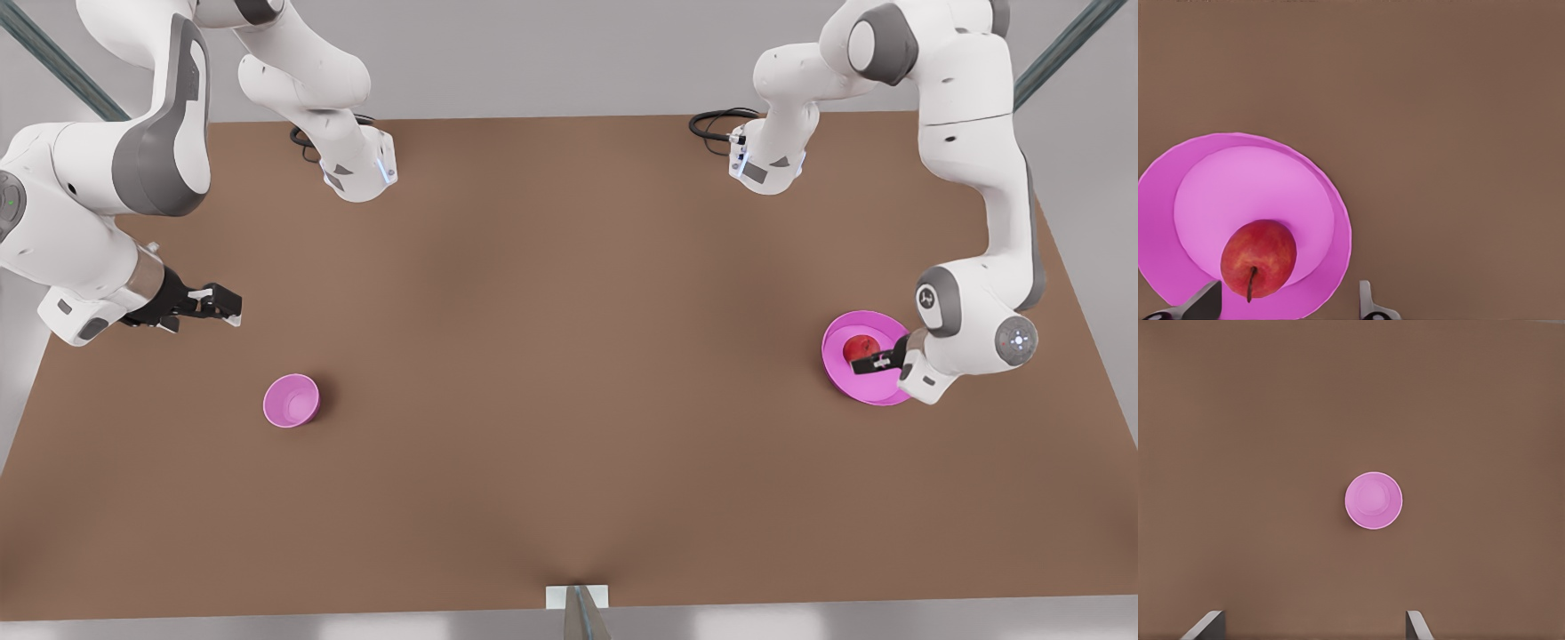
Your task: Use the left arm to pick up the apple from the plate, transfer it to the gripper of the right arm, and then use the right arm to place it into the bowl
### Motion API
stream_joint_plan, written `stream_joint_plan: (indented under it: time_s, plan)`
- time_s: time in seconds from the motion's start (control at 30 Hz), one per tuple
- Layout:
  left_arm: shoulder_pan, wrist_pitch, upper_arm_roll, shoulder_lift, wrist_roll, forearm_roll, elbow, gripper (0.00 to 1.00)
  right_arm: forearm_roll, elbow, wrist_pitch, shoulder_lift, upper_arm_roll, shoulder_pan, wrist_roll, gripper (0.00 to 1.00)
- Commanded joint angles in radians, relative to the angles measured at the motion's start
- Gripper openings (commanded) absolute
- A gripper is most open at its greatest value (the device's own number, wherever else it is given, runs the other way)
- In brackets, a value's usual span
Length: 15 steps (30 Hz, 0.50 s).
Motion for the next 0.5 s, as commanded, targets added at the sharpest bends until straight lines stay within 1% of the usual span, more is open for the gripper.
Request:
stream_joint_plan:
  time_s: [0.0,0.1,0.23,0.47]
  plan:
    - [0.004,0.114,0.006,0.01,0.012,-0.002,-0.009,1.0,0.001,0.001,0.001,-0.001,0.0,0.0,-0.014,1.0]
    - [0.02,0.117,0.024,0.041,0.069,-0.002,-0.01,1.0,0.001,0.0,0.001,-0.001,0.0,0.0,-0.013,1.0]
    - [0.02,0.115,0.024,0.044,0.075,0.0,-0.067,1.0,0.001,0.0,0.001,-0.001,0.0,0.0,-0.013,1.0]
    - [0.022,0.117,0.024,0.076,0.075,0.004,-0.069,1.0,0.001,0.0,0.001,-0.001,0.0,0.0,-0.013,1.0]
